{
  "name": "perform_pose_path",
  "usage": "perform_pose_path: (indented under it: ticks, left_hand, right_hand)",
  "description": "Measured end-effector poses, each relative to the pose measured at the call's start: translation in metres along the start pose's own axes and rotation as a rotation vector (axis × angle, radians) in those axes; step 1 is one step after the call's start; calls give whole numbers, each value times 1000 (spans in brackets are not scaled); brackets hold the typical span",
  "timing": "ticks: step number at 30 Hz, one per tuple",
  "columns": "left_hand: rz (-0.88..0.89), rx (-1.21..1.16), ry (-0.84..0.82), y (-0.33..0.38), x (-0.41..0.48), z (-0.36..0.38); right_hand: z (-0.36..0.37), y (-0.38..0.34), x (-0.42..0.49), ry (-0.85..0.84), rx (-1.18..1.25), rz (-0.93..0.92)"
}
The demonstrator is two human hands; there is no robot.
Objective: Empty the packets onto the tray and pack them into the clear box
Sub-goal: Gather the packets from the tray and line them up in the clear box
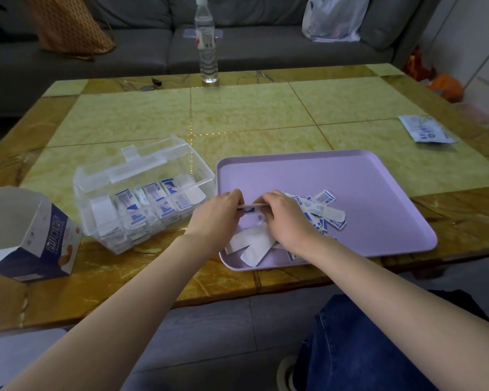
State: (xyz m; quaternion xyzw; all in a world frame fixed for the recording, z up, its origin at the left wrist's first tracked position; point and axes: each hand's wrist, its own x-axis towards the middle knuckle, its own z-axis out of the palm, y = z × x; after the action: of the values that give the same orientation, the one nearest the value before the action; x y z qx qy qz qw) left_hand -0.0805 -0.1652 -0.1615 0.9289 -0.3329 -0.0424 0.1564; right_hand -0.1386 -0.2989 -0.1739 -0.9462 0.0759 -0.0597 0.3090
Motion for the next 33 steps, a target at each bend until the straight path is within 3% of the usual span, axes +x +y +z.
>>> perform_pose_path:
  ticks: [9,17,26,33]
  left_hand:
    - [6,-22,259,-8,-18,-45]
    - [-101,-219,249,-49,-30,-82]
    - [-115,-213,319,-80,-46,-106]
    - [-261,-108,372,-126,-77,-103]
  right_hand:
    - [-7,-34,-8,167,-41,-133]
    - [-13,-90,3,109,-26,-229]
    - [-1,-141,34,69,-55,-266]
    - [27,-167,73,0,-17,-96]
